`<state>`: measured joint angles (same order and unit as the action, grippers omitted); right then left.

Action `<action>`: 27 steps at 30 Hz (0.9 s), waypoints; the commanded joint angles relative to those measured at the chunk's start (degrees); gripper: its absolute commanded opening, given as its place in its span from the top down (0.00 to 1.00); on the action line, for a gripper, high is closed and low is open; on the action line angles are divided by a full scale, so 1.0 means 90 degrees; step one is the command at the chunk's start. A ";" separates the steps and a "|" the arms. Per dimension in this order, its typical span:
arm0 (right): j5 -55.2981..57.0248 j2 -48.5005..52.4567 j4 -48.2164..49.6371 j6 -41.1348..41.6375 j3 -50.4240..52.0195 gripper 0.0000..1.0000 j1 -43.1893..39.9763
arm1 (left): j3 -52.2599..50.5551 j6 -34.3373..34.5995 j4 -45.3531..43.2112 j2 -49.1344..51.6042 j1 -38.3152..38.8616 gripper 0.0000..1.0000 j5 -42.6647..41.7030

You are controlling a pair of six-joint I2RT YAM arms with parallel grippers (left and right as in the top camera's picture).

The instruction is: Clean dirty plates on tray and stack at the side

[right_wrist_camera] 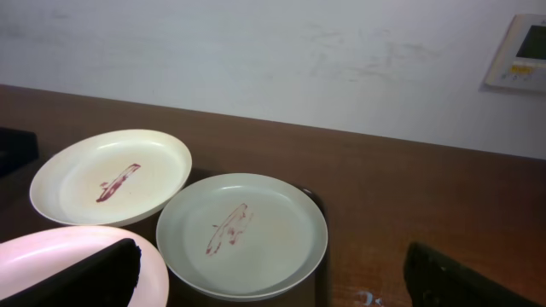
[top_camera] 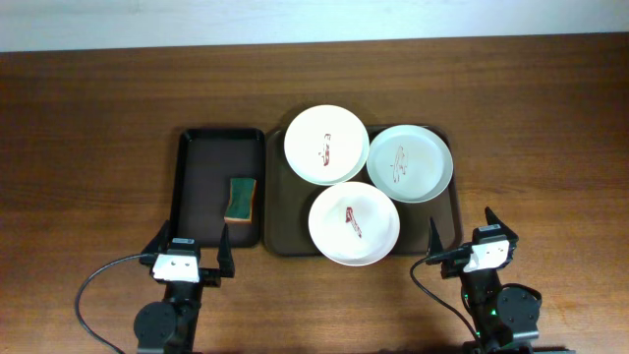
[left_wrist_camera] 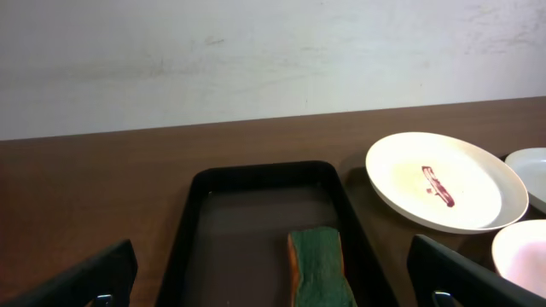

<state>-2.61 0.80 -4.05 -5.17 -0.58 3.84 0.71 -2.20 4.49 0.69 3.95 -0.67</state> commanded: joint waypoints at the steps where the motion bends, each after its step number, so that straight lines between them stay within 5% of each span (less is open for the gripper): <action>1: -0.0036 -0.0049 -0.0027 -0.0022 0.0029 0.01 -0.0017 | -0.0019 -0.0100 0.0017 -0.0032 -0.0041 0.01 -0.0097; 27: -0.0036 -0.0049 0.0005 0.0379 0.0017 0.01 -0.0017 | 0.0075 0.0318 0.0189 -0.0005 -0.0041 0.01 -0.0172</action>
<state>-2.61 0.80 -3.88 -4.67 -0.58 3.84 0.71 -0.97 4.62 0.69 3.95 -0.93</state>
